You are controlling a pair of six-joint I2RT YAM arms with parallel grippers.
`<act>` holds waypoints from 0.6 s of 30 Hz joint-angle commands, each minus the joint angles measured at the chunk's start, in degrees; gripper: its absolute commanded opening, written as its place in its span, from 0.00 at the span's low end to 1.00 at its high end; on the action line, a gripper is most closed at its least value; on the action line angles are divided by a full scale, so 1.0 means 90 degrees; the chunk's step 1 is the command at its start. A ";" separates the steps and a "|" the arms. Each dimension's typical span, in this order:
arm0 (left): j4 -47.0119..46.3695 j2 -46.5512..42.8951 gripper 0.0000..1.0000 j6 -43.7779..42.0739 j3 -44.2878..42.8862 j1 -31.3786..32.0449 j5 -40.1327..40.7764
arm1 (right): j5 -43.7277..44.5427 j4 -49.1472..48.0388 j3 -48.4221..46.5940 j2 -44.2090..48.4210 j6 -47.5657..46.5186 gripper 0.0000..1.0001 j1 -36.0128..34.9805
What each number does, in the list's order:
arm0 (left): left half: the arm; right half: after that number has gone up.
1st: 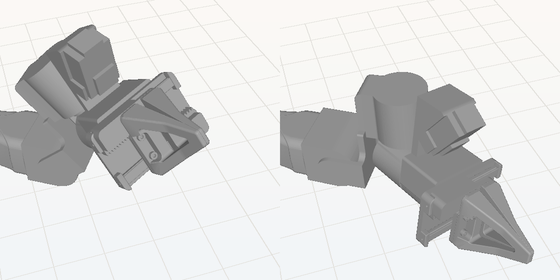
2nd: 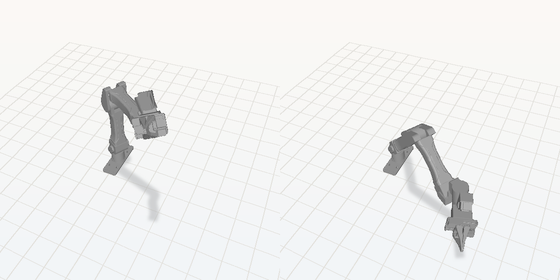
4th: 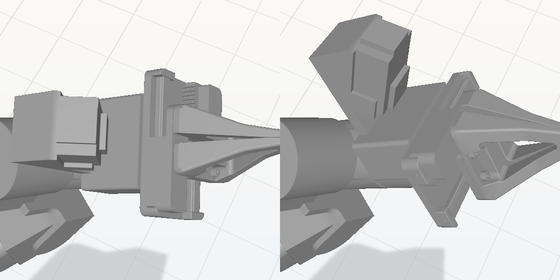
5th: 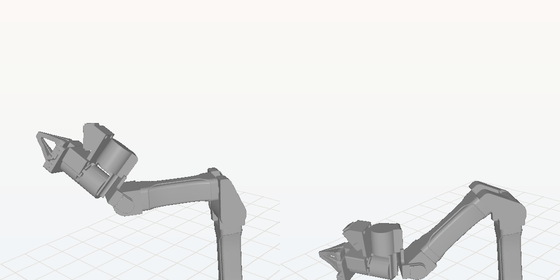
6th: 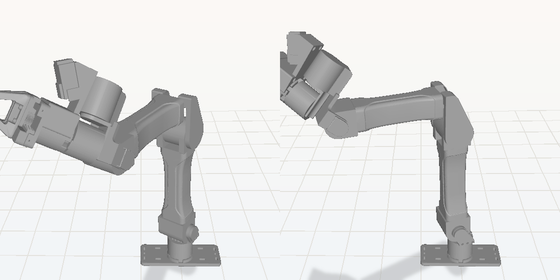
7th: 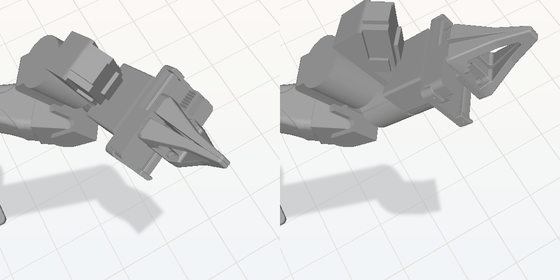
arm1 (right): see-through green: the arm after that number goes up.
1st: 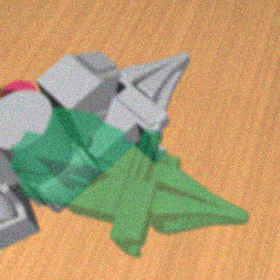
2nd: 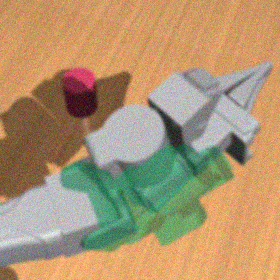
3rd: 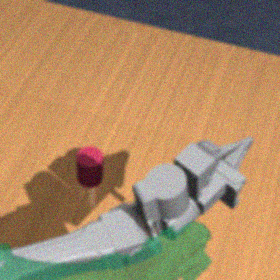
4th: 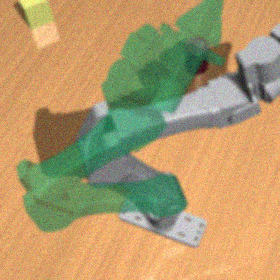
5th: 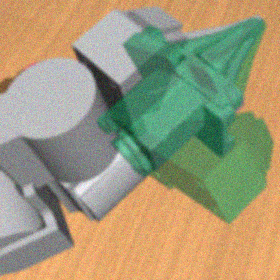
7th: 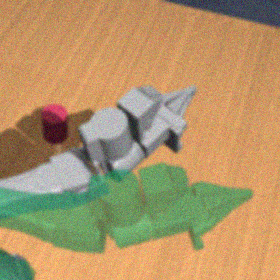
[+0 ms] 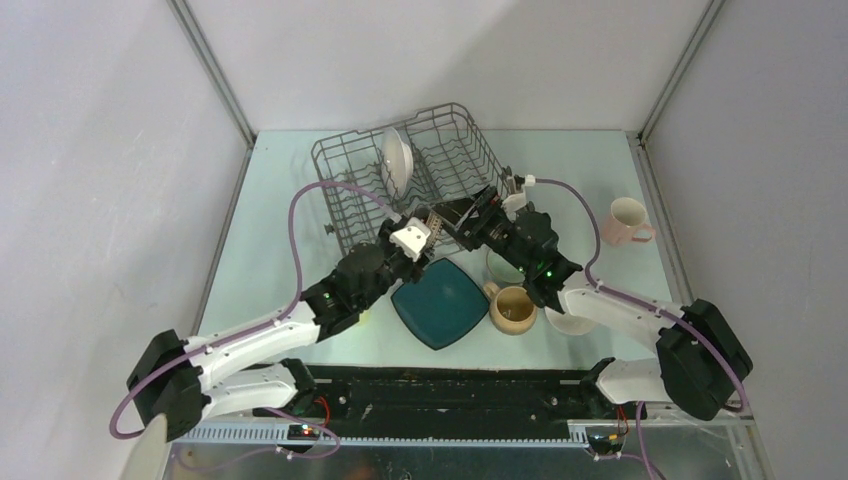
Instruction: Load the mixed dishes into the dish rack
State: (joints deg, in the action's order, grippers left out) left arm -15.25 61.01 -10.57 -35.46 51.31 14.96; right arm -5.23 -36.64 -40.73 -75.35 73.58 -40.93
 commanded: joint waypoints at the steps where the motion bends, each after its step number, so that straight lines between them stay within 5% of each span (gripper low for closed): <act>1: -0.0518 -0.0036 0.00 -0.0095 -0.0335 -0.0281 0.0385 | -0.0026 0.0632 -0.0129 0.0329 0.0063 0.91 0.0165; 18: 0.0993 0.1431 0.00 -0.0333 -0.1806 -0.1114 0.1406 | -0.0344 0.1273 -0.0147 0.0398 -0.0679 0.90 0.0665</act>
State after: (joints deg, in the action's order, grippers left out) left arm -10.02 71.59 -14.09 -48.51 42.35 25.06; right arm -6.39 -24.21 -40.73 -71.68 71.24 -35.38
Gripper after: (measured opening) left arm 0.003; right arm 0.907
